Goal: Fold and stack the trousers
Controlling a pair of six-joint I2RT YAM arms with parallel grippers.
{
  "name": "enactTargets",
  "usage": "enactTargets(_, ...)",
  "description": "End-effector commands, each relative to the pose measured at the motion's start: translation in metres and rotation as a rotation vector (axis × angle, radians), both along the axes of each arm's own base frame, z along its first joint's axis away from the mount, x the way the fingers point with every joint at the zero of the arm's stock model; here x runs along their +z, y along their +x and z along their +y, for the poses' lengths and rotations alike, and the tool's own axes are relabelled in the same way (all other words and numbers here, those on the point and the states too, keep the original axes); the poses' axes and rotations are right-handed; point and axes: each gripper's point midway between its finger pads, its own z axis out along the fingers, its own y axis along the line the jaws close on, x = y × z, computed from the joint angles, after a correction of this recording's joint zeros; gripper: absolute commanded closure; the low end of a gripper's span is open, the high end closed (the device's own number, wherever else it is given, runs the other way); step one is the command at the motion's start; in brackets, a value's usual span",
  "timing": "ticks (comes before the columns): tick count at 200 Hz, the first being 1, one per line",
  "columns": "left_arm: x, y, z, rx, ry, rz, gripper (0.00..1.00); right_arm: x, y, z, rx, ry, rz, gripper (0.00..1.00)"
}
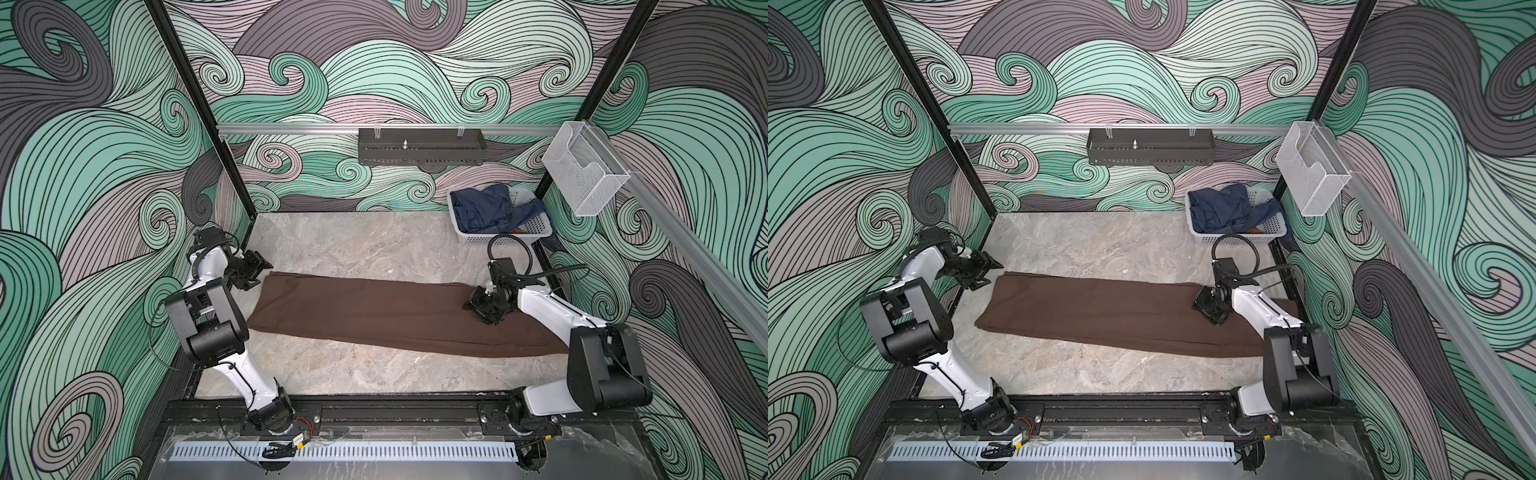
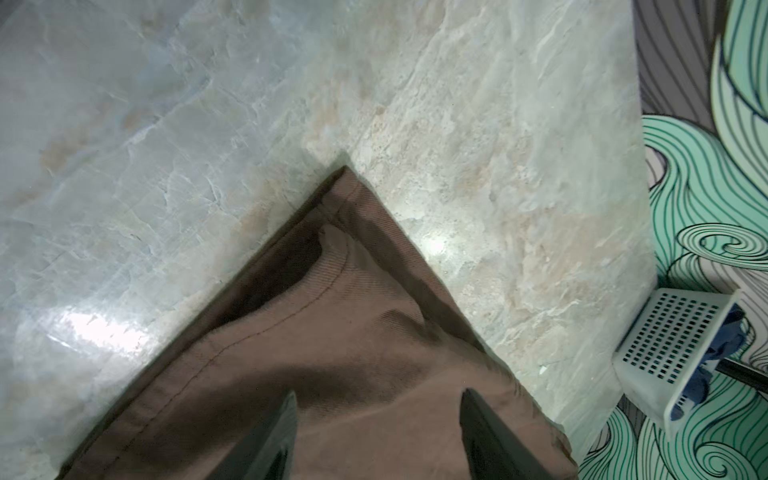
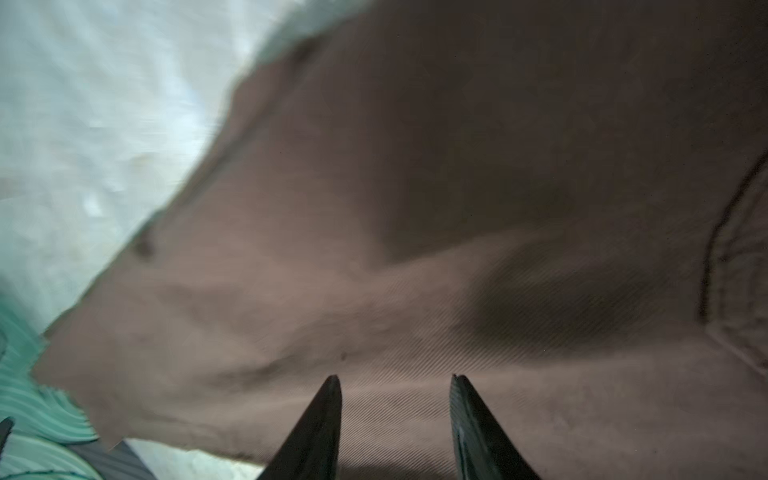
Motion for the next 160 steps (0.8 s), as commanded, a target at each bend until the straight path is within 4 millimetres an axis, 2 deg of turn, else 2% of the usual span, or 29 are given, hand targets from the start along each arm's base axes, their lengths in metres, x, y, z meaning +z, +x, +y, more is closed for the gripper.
enactTargets(1, -0.002, 0.006, 0.011, -0.039, 0.059, 0.023, 0.37, -0.021, -0.009, -0.008, -0.016, -0.049, 0.077, 0.56)
enactTargets(38, -0.008, 0.012, 0.027, -0.050, 0.128, 0.053, 0.34, -0.042, -0.014, -0.022, -0.062, -0.099, 0.161, 0.57)
enactTargets(81, -0.028, 0.020, 0.023, -0.110, 0.111, 0.120, 0.34, -0.048, -0.011, -0.030, -0.125, -0.064, 0.195, 0.58)
enactTargets(134, -0.055, 0.020, 0.017, -0.154, 0.064, 0.192, 0.49, -0.049, -0.011, -0.031, -0.142, -0.044, 0.209, 0.60)
enactTargets(160, -0.057, 0.022, 0.014, -0.163, 0.051, 0.196, 0.58, -0.049, -0.010, -0.031, -0.141, -0.040, 0.208, 0.61)
